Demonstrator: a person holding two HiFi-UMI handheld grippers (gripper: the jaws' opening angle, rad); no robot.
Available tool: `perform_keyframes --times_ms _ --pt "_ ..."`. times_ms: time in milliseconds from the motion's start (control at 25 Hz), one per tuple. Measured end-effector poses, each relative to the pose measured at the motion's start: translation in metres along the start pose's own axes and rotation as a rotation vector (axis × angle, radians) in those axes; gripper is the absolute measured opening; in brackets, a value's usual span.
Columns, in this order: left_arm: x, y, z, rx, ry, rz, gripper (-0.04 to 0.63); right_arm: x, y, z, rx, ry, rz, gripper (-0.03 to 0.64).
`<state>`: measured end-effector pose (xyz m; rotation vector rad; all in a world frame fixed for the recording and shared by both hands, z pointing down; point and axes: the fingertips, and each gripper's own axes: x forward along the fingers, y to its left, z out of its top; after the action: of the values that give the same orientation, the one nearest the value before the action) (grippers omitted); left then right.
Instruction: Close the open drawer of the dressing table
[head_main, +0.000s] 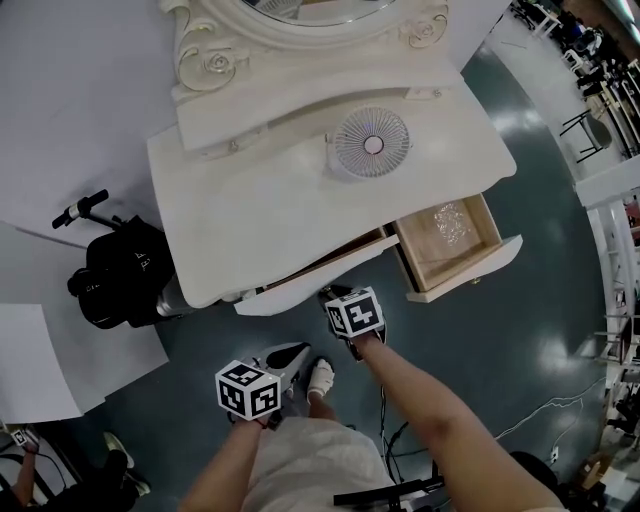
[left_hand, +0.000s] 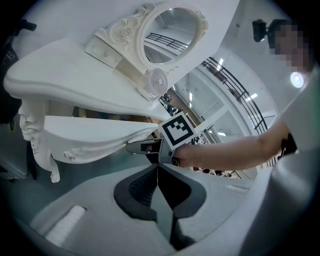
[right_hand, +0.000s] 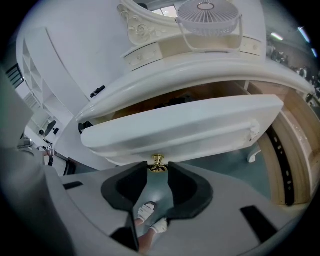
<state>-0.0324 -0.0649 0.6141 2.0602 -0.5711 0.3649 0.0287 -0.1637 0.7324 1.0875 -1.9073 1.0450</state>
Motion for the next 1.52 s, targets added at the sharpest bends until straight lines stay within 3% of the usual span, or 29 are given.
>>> perform_keyframes --times_ms 1520 --pt "0.004 0.034 0.013 -0.029 0.009 0.027 0.009 0.031 -0.006 0.056 0.068 -0.088 0.011 0.132"
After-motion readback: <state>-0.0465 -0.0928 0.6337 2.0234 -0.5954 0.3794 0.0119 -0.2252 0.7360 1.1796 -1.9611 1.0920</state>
